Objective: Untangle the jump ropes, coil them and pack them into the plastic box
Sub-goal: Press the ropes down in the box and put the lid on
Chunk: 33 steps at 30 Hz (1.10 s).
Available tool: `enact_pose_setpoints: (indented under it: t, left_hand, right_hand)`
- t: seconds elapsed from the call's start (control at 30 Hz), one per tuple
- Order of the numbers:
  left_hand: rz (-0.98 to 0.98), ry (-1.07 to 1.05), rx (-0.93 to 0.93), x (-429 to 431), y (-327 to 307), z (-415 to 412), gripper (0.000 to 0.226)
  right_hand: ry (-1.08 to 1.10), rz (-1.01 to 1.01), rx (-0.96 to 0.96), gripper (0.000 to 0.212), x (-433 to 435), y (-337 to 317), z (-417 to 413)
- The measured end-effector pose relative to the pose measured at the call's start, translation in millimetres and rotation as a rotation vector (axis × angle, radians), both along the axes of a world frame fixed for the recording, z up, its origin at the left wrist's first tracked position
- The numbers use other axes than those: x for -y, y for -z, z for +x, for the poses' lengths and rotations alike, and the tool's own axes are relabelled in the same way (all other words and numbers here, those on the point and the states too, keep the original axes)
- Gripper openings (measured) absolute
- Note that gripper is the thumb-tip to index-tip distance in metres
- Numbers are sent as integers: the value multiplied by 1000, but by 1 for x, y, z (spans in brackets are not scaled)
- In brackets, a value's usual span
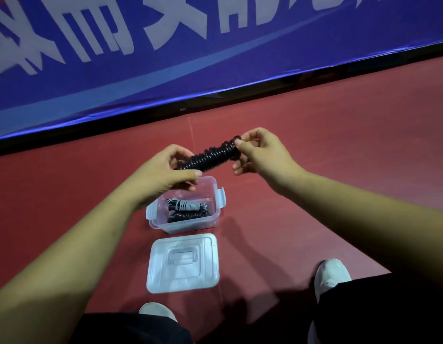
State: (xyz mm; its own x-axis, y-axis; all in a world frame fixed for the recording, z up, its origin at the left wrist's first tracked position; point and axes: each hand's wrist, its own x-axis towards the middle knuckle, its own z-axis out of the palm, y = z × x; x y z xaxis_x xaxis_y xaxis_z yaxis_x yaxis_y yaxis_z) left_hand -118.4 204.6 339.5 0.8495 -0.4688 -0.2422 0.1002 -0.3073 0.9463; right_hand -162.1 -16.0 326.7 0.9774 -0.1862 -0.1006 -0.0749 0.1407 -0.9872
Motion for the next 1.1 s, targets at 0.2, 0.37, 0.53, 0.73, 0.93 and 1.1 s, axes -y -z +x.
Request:
enact_pose_setpoints:
  t: [0.2,0.37,0.53,0.73,0.93,1.1]
  left_hand:
    - [139,-36,12,-47,48,59,30]
    - [400,86,48,-69,106,100,35]
    - [550,80,110,-82,197,137,37]
    - [592,8,206,-89,275,169,38]
    - [714,-106,289,-87,325,188,42]
    - [767,-41,191,-93,334,184,58]
  right_hand:
    - [-285,-198,-151,47,-24,51,49]
    - [-334,-518,-206,34,-45,112,88]
    - [-390,-692,-287,37,-63,193,133]
    - [-450,-970,-306,29,-83,275,176]
    - [-437,-1146,-250,37,-109,324,198]
    - [-495,-1162,-317,48,-120,332,197]
